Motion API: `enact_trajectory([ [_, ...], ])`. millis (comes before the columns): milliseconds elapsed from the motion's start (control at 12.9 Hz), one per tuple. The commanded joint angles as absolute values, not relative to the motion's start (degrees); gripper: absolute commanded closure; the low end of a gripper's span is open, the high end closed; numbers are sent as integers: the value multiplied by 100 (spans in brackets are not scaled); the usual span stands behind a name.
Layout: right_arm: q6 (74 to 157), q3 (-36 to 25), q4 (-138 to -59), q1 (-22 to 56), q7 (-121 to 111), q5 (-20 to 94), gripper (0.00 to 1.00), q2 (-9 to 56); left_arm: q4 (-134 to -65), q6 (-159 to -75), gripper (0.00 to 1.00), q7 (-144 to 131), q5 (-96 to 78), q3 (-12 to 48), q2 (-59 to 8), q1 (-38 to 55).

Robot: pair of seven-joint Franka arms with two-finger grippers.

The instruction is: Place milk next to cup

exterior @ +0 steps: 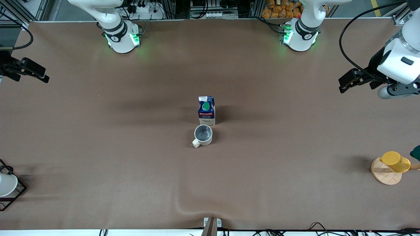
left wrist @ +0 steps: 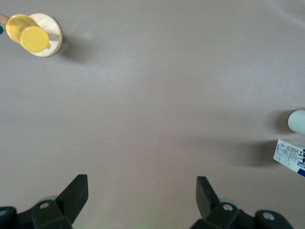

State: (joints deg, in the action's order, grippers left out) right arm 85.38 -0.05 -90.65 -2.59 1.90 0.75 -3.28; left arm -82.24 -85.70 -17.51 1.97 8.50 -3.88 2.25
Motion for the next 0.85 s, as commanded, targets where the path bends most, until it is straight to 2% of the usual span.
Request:
enact_trajectory([
  [0,8403,-44,-8886,-220,158,70,0,-360,-8771,-8754,0,-1591,193,704,61,202],
  [311,8350,-53,-8886,-246,158,70,0,-334,-9035,-8806,0,-1406,70,536,219,228],
  [777,8350,-53,-8886,-246,167,79,0,-325,-8930,-8754,0,-1284,-79,334,220,316],
])
